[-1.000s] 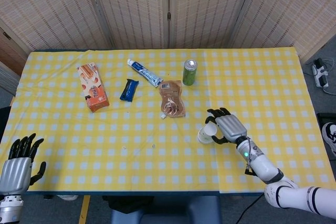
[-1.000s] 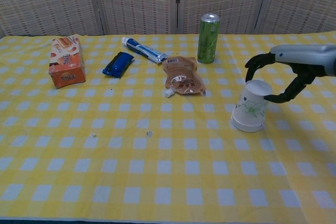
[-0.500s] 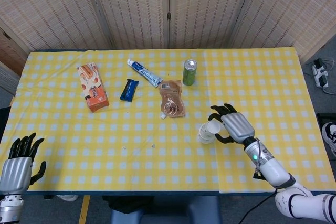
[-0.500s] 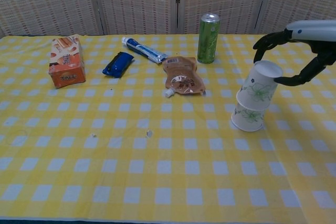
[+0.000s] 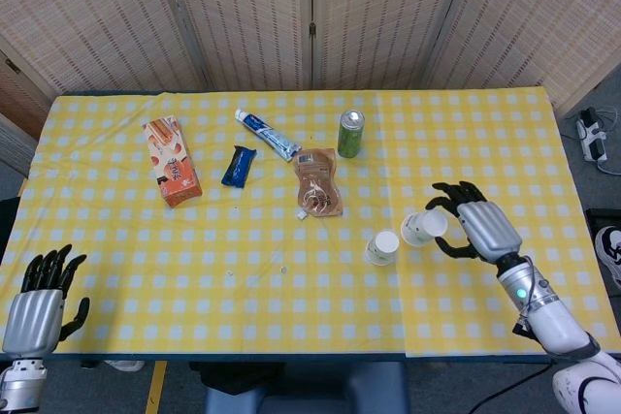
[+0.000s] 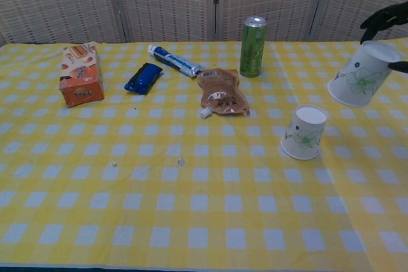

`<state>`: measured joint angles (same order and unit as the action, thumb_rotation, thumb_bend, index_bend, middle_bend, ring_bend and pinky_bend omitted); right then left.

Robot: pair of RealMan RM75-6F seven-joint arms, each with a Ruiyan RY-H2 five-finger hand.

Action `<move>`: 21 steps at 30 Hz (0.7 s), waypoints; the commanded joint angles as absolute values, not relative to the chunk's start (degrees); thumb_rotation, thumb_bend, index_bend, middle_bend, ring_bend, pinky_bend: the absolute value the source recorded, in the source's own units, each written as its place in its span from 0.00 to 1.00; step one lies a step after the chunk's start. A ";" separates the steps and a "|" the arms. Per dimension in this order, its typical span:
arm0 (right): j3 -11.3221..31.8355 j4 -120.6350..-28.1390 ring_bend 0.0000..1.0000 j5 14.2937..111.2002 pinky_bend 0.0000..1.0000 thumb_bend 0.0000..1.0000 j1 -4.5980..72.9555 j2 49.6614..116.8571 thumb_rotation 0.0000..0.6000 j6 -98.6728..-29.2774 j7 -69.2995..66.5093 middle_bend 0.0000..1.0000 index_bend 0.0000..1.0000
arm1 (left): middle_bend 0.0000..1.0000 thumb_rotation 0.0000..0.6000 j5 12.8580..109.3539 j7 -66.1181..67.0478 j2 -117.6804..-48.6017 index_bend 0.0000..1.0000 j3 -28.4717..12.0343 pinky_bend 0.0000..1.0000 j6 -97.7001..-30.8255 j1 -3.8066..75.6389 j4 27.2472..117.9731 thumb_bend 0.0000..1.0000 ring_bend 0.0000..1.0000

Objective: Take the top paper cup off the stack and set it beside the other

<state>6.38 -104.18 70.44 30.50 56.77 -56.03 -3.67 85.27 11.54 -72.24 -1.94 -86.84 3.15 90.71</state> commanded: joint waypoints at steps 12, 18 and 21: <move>3.84 -89.04 0.11 70.09 0.04 0.43 31.30 68.48 1.00 -48.63 -6.62 0.14 0.38 | 0.07 1.00 84.93 12.13 -72.09 0.19 -1.94 0.00 -86.44 3.33 91.09 0.49 0.05; 3.88 -87.42 0.11 70.70 0.04 0.43 31.23 69.86 1.00 -48.56 -6.83 0.14 0.38 | 0.07 1.00 84.78 12.04 -72.10 0.19 -1.94 0.00 -86.35 3.34 91.00 0.49 0.05; 3.96 -86.88 0.11 70.80 0.04 0.43 31.25 70.43 1.00 -48.50 -6.76 0.14 0.38 | 0.07 1.00 84.75 11.92 -72.22 0.19 -1.91 0.00 -86.27 3.36 90.86 0.49 0.05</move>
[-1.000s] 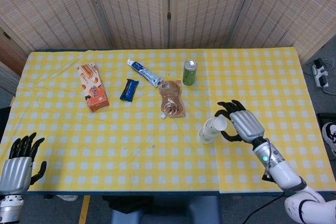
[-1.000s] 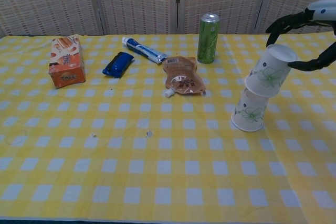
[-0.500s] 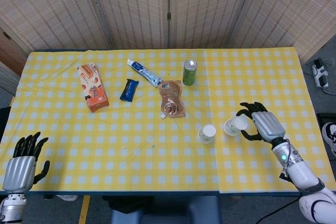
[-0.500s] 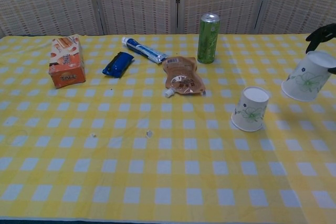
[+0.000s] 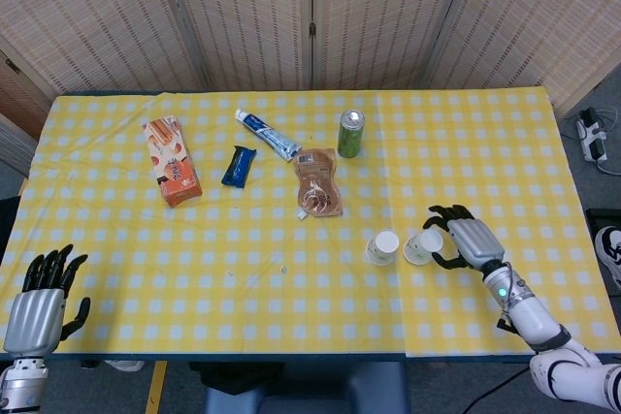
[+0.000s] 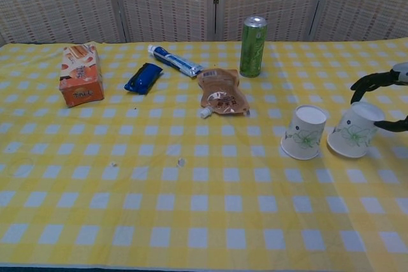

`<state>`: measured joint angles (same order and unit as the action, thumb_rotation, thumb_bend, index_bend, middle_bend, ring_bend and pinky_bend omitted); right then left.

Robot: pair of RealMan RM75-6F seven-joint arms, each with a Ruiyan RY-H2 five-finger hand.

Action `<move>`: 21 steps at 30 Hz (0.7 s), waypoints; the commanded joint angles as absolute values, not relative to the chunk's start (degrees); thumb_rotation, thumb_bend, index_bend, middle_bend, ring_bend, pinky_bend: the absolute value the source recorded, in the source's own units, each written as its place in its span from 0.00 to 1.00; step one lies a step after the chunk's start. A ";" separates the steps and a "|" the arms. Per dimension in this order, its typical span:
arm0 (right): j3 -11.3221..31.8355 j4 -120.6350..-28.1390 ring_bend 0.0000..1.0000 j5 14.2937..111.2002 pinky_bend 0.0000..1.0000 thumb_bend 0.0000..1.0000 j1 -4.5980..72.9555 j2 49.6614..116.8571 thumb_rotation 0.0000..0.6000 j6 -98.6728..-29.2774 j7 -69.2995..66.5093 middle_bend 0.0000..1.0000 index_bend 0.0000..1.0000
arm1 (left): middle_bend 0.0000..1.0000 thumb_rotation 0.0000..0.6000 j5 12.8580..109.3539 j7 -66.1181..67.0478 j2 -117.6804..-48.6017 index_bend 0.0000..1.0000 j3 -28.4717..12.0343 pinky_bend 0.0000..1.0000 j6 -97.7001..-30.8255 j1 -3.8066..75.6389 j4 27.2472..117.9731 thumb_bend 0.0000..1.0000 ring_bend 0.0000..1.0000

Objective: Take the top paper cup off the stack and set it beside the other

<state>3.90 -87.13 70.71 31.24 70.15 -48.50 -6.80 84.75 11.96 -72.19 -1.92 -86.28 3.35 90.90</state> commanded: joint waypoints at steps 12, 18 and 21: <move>4.07 -86.55 0.12 71.64 0.04 0.43 30.92 70.81 1.00 -48.83 -6.76 0.14 0.36 | 0.07 1.00 84.68 11.52 -72.20 0.19 -1.85 0.00 -86.31 3.28 90.56 0.49 0.05; 4.10 -86.84 0.11 72.22 0.04 0.43 30.41 70.19 1.00 -49.55 -7.14 0.14 0.28 | 0.07 1.00 84.58 11.47 -72.19 0.19 -1.83 0.00 -86.34 3.21 90.40 0.49 0.05; 4.16 -87.21 0.12 72.48 0.04 0.43 29.92 69.57 1.00 -50.29 -7.46 0.13 0.24 | 0.07 1.00 84.56 11.40 -72.20 0.19 -1.82 0.00 -86.32 3.20 90.36 0.49 0.05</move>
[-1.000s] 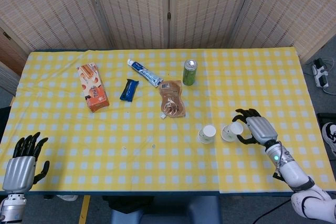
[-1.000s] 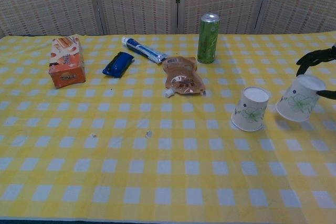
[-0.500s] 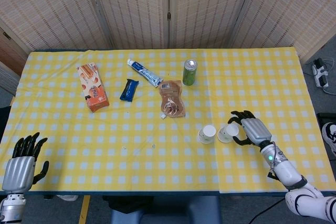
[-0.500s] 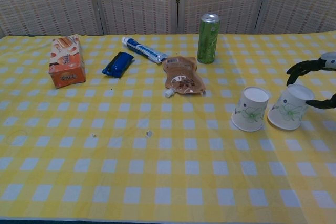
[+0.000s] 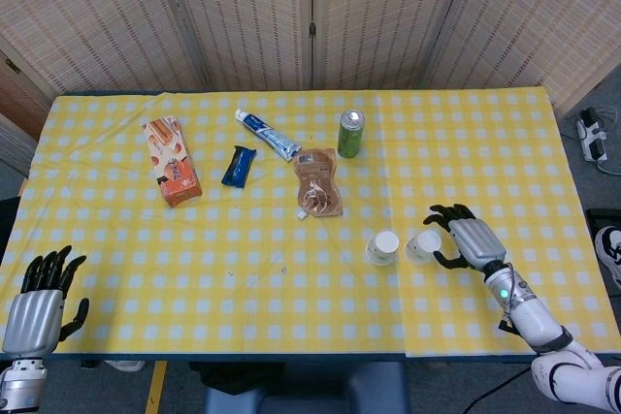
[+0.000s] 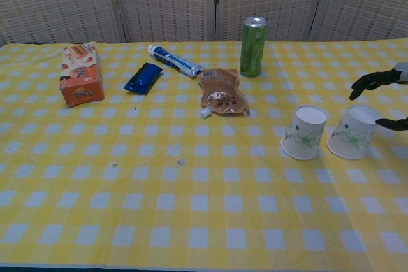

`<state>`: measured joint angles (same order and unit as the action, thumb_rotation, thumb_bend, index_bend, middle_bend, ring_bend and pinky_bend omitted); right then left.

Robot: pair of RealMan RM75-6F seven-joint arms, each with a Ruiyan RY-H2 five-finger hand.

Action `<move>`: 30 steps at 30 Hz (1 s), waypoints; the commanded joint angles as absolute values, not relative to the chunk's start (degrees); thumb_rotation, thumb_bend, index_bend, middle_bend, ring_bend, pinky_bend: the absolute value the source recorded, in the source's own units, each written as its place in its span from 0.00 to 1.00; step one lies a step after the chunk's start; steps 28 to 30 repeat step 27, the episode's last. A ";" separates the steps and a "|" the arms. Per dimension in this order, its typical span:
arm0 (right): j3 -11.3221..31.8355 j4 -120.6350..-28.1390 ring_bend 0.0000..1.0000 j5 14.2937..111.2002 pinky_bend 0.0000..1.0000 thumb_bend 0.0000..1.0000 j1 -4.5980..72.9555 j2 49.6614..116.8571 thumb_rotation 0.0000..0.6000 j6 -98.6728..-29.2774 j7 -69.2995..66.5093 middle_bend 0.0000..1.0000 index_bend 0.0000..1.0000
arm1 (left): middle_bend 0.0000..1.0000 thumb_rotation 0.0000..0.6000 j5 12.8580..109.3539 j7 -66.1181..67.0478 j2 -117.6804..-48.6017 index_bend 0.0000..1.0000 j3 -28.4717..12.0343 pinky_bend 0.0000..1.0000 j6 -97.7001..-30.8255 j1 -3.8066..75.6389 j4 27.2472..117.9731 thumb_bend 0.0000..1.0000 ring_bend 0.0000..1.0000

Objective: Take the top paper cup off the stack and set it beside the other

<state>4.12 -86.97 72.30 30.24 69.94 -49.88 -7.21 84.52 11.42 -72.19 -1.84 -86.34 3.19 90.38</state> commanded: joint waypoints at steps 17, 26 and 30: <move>3.24 -94.94 0.12 80.78 0.04 0.43 16.85 60.75 1.00 -75.25 -5.71 0.13 0.20 | 0.07 1.00 87.02 11.27 -71.94 0.19 -1.66 0.00 -88.32 3.05 91.18 0.49 0.05; -1.13 -92.43 0.09 87.30 0.02 0.43 7.66 62.26 1.00 -87.27 -6.67 0.05 0.06 | 0.07 1.00 89.96 13.17 -72.26 0.19 -1.30 0.00 -89.69 3.32 92.64 0.49 0.05; -1.41 -92.09 0.09 87.72 0.02 0.43 7.20 62.50 1.00 -87.68 -6.97 0.04 0.06 | 0.07 1.00 90.03 13.21 -72.24 0.19 -1.30 0.00 -89.65 3.37 92.76 0.49 0.05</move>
